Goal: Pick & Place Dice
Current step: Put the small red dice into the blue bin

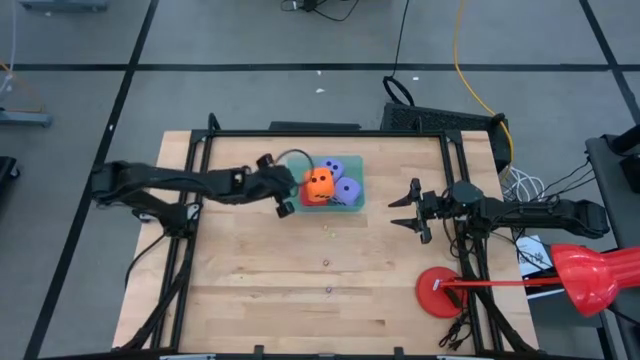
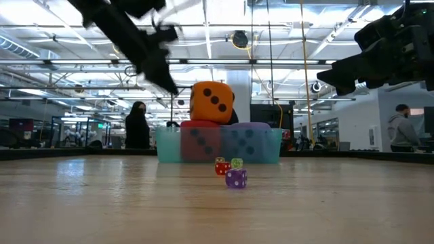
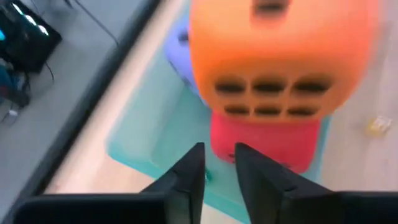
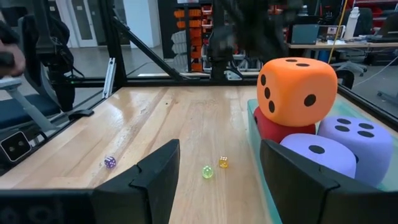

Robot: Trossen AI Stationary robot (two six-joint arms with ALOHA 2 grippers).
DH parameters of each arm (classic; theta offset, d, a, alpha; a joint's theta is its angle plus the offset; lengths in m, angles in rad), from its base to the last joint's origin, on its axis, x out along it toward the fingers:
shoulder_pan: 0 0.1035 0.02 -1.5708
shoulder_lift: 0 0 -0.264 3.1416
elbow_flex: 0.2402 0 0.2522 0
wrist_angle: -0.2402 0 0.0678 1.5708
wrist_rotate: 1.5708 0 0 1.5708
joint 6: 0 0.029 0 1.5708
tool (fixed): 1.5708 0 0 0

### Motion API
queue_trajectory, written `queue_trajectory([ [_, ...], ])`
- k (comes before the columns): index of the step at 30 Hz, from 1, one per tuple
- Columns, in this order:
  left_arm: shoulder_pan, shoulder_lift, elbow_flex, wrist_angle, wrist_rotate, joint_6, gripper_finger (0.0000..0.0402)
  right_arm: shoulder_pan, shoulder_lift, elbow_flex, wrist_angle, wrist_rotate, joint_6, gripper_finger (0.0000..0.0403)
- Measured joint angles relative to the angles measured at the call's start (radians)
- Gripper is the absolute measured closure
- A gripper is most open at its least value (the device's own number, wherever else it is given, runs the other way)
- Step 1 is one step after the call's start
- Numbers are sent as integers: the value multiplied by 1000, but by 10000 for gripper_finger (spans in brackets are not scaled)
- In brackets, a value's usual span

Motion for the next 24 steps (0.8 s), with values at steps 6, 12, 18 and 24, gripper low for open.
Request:
queue_trajectory([
  [6, -30, -300, 2, -6, -17, -7, 367, 0, 0, 0, -1, 1, 21, 190],
  [12, -32, -598, -18, -97, 85, -53, 391, 0, 0, 0, 0, 2, 32, 190],
  [18, -32, -807, -189, -62, 96, -91, 395, 0, 0, 0, -1, 2, 52, 190],
  [24, -31, -936, -409, 131, 96, -129, 396, 0, 0, 0, 0, 3, 63, 190],
])
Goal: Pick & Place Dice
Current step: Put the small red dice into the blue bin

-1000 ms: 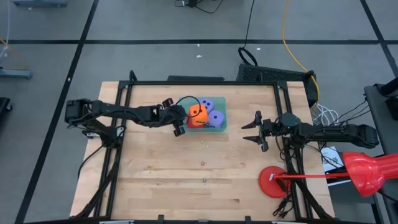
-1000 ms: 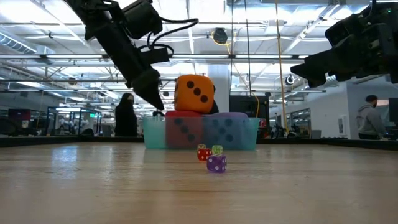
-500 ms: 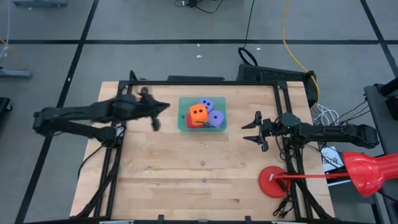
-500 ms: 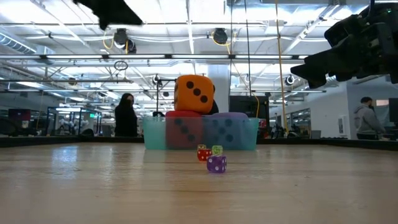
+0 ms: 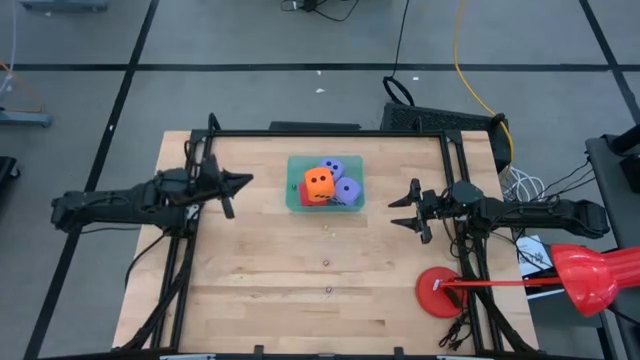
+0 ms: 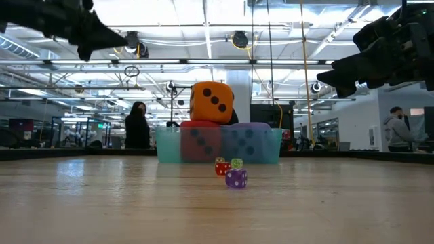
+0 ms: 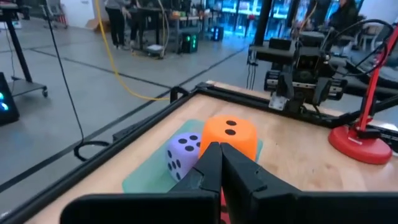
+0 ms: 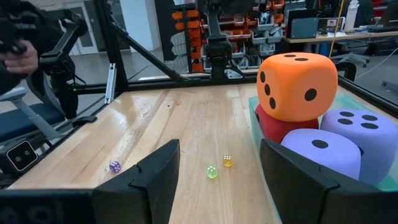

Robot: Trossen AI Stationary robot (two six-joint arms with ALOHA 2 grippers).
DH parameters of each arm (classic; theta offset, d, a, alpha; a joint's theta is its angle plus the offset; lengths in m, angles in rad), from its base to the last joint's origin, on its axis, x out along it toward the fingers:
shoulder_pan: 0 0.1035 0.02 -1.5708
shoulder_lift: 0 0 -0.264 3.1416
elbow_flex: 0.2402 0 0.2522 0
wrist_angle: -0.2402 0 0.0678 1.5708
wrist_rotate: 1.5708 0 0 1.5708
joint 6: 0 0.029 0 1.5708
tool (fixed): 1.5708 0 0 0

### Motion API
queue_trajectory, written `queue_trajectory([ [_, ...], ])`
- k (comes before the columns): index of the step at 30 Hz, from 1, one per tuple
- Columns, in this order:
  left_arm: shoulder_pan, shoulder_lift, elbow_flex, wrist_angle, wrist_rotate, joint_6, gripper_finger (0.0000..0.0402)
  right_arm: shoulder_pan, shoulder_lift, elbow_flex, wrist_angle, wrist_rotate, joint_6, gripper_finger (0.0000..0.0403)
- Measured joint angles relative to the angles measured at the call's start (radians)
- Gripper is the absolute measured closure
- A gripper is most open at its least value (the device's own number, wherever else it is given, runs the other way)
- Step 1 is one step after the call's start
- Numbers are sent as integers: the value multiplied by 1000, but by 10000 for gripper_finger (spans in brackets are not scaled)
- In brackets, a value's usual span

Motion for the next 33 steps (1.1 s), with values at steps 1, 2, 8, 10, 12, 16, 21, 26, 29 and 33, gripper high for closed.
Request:
queue_trajectory([
  [1, 0, -12, -33, 31, 0, 0, 396, 0, 0, 0, 0, 0, 0, 190],
  [2, 0, -23, -63, 59, 0, -2, 396, 0, 0, 0, 0, 0, 0, 190],
  [8, 0, -51, -195, 203, 0, -2, 396, 0, 0, 0, 0, 1, -9, 190],
  [10, 0, -50, -227, 233, 0, -2, 398, 0, 0, 0, 0, 1, -11, 190],
  [12, 0, -51, -258, 270, 0, -1, 399, 0, 0, 0, 0, 1, -11, 190],
  [16, 0, -50, -314, 332, 0, 2, 398, 0, 0, 0, 0, 2, -12, 190],
  [21, 0, -50, -375, 344, -9, -21, 395, 0, 0, 0, 0, 2, -12, 190],
  [26, 0, -49, -420, 341, -10, -80, 399, 0, 0, 0, 0, 5, -12, 190],
  [29, 0, -48, -418, 340, -16, -131, 394, 0, 0, 0, 0, 6, -10, 190],
  [33, -2, -48, -414, 330, -41, -199, 396, 0, 0, 0, 0, 11, 12, 191],
])
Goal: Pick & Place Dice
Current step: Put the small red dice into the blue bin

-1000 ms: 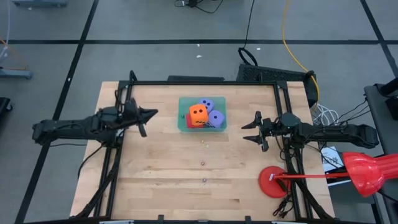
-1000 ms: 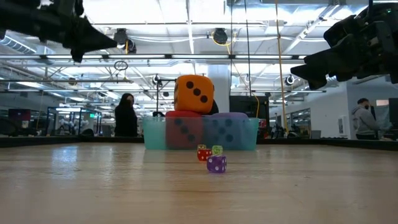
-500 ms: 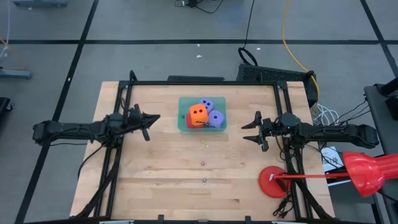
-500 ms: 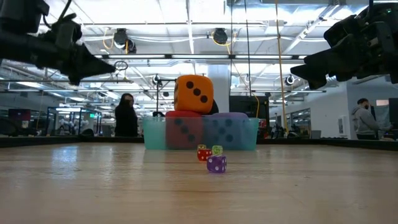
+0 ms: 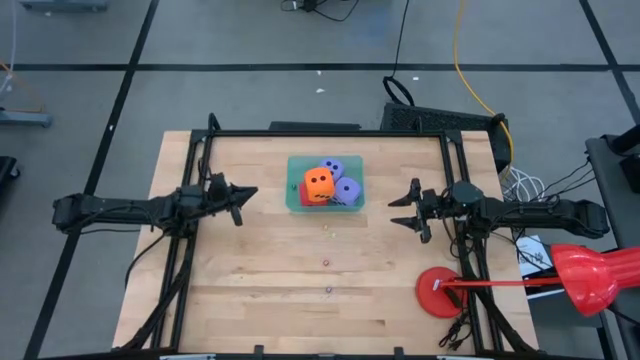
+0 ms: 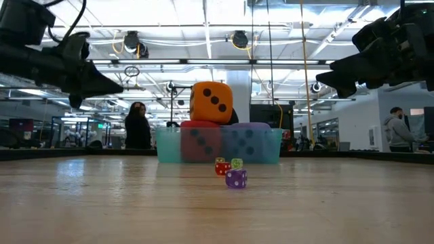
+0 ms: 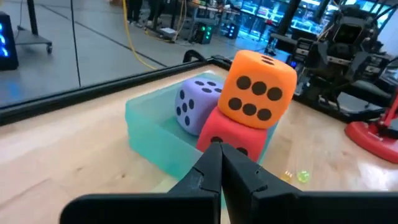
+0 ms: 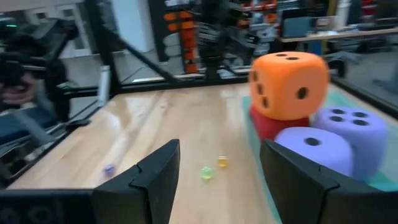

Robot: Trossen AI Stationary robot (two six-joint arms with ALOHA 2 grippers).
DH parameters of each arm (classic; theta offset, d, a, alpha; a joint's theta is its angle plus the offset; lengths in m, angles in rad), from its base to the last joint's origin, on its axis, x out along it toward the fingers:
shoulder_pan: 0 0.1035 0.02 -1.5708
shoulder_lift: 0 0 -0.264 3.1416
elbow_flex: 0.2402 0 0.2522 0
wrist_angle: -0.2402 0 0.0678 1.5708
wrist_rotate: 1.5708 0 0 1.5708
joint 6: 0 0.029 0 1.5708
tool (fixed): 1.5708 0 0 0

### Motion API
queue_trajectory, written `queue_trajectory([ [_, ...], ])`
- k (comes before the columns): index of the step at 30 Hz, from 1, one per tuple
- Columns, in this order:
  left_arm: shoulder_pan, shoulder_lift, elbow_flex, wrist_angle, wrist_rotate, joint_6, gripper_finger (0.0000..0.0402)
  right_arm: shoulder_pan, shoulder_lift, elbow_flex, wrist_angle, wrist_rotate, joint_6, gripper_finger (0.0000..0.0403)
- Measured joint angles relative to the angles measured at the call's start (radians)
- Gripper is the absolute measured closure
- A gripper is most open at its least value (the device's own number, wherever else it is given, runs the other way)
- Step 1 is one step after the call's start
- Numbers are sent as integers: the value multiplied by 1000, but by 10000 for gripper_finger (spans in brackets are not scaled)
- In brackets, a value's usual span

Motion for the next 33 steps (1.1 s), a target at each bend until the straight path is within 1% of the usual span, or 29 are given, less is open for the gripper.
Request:
queue_trajectory([
  [2, -11, 4, 20, -1, -1, -5, 398, 0, 0, 0, 0, 35, 2, 192],
  [4, -32, 23, 55, -3, -17, 8, 398, 0, 0, 0, -1, 90, 11, 203],
  [8, -103, 109, 191, -73, -63, 48, 399, 0, 0, 0, -10, 170, 18, 252],
  [13, -203, 275, 389, -197, -139, 72, 399, 0, 0, 0, -33, 175, 18, 328],
  [17, -257, 396, 495, -225, -183, 87, 400, 0, 0, 0, -37, 174, 18, 386],
  [18, -268, 419, 514, -226, -186, 93, 400, 0, 0, 0, -37, 174, 18, 394],
  [19, -275, 441, 534, -229, -187, 97, 400, 0, 0, 0, -35, 173, 19, 398],
  [24, -305, 534, 609, -228, -189, 109, 400, 0, 0, 0, -21, 173, 29, 389],
  [30, -356, 629, 667, -199, -233, 111, 400, 0, 0, 0, -23, 145, 44, 395],
  [33, -397, 686, 703, -154, -233, 167, 399, 0, 0, 0, -22, 150, 74, 400],
])
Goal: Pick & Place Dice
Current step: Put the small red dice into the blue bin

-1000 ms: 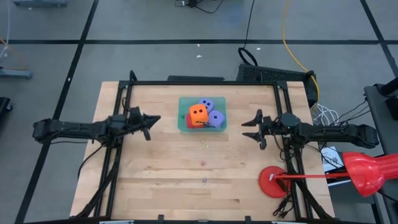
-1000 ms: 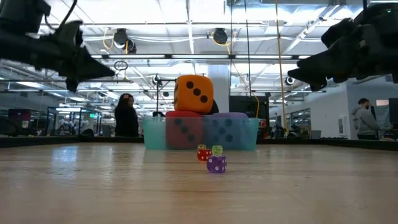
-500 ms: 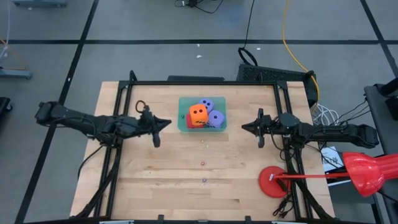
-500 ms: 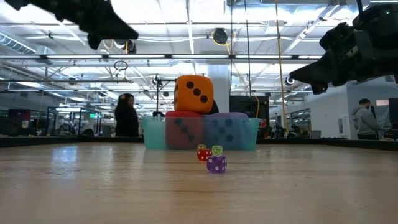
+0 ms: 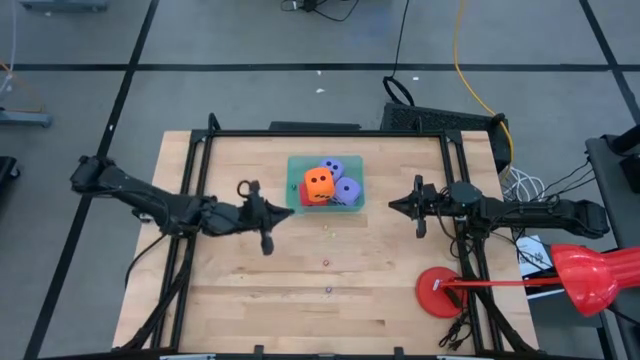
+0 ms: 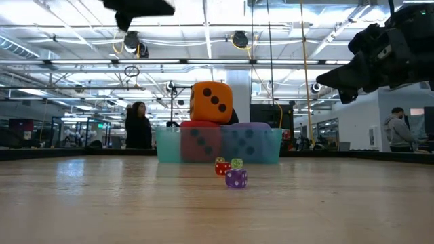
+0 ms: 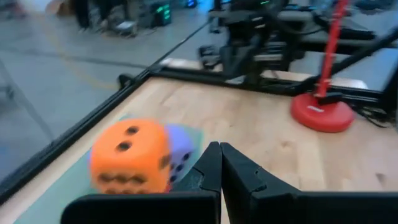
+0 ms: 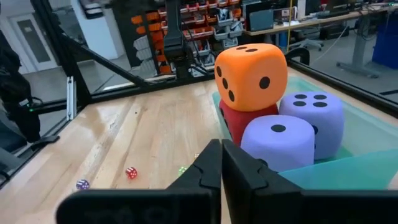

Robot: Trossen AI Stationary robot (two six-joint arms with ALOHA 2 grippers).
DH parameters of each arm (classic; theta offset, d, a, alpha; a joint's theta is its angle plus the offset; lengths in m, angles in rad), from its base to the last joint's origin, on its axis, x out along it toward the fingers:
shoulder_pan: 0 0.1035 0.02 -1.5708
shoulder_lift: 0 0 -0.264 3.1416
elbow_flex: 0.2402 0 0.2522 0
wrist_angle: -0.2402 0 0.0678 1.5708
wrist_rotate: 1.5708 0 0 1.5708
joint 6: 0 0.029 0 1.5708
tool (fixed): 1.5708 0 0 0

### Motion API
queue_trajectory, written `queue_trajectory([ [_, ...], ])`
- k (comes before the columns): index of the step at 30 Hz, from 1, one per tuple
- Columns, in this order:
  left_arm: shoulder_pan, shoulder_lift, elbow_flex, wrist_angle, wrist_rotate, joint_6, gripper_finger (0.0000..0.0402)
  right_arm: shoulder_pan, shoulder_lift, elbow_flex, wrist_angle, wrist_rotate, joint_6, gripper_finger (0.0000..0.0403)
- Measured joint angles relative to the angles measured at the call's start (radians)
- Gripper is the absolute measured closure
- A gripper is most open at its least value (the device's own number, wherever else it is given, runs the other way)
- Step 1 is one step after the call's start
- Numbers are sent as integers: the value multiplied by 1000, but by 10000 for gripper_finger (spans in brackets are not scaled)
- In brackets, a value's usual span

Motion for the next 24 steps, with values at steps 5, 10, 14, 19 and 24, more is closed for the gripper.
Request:
queue_trajectory([
  [5, -51, 100, 81, 55, -35, 8, 399, 0, 0, 0, 0, 0, 6, 402],
  [10, -60, 183, 157, 54, -76, -56, 385, 0, 0, 0, 0, 2, 32, 402],
  [14, -61, 228, 195, 52, -72, -67, 388, 0, 0, 0, 0, 28, 60, 402],
  [19, -60, 252, 207, 59, -76, -69, 397, 2, 0, 0, 0, 81, 78, 402],
  [24, -63, 258, 207, 56, -66, -86, 385, 2, 0, 0, 0, 83, 76, 402],
])
